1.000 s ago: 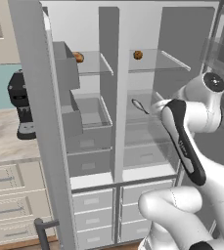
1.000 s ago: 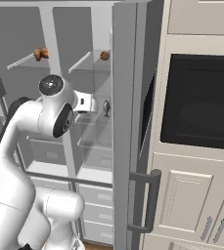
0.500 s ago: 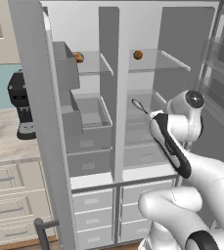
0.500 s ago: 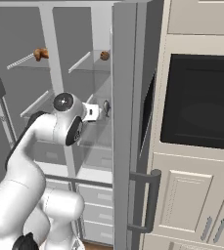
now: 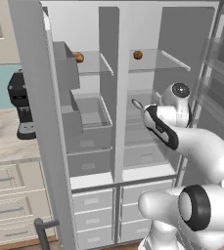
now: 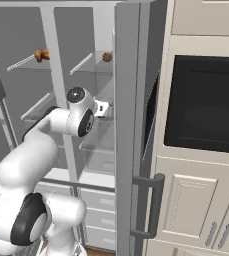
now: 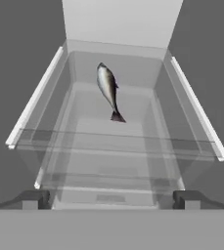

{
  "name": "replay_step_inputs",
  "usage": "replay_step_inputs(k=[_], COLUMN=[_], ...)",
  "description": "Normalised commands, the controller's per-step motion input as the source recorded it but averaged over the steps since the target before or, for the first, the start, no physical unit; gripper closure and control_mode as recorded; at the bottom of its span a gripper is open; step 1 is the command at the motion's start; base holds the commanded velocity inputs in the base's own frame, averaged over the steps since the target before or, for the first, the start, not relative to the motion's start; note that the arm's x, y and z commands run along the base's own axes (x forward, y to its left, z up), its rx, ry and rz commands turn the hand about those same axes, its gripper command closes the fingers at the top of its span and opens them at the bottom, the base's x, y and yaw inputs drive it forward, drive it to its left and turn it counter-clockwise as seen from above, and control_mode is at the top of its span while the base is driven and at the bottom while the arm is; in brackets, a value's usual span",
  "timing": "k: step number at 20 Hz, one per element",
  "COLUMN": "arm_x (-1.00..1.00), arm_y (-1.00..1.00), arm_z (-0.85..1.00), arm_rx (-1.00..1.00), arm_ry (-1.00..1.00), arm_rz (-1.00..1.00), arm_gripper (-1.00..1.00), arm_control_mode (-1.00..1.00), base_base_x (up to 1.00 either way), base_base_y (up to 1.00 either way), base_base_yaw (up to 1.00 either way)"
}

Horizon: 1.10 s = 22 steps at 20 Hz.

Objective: There's a fish in the fridge that needs to be moved to the freezer for freezing. Pick up the fish from the fridge, place it on any shelf in the freezer, and close the fridge and freezer doors when done.

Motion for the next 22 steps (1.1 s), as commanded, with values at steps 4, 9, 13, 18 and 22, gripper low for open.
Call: replay_step_inputs(k=[4,9,13,18,22], arm_x=[0.54,0.42,0.42,0.36,0.51], arm_y=[-0.04,0.00,0.00,0.00,0.00], arm_z=[0.03,-0.06,-0.15,-0.27,-0.27], arm_rx=[0.05,0.02,0.00,0.00,0.00], arm_ry=[0.06,0.00,0.00,0.00,0.00], arm_rz=[0.00,0.00,0.00,0.00,0.00], arm_gripper=[-1.00,-1.00,-1.00,-1.00,-1.00], arm_control_mode=[-1.00,-1.00,-1.00,-1.00,-1.00], base_base_x=[0.00,0.00,0.00,0.00,0.00], base_base_y=[0.00,0.00,0.00,0.00,0.00], base_base_yaw=[0.00,0.00,0.00,0.00,0.00])
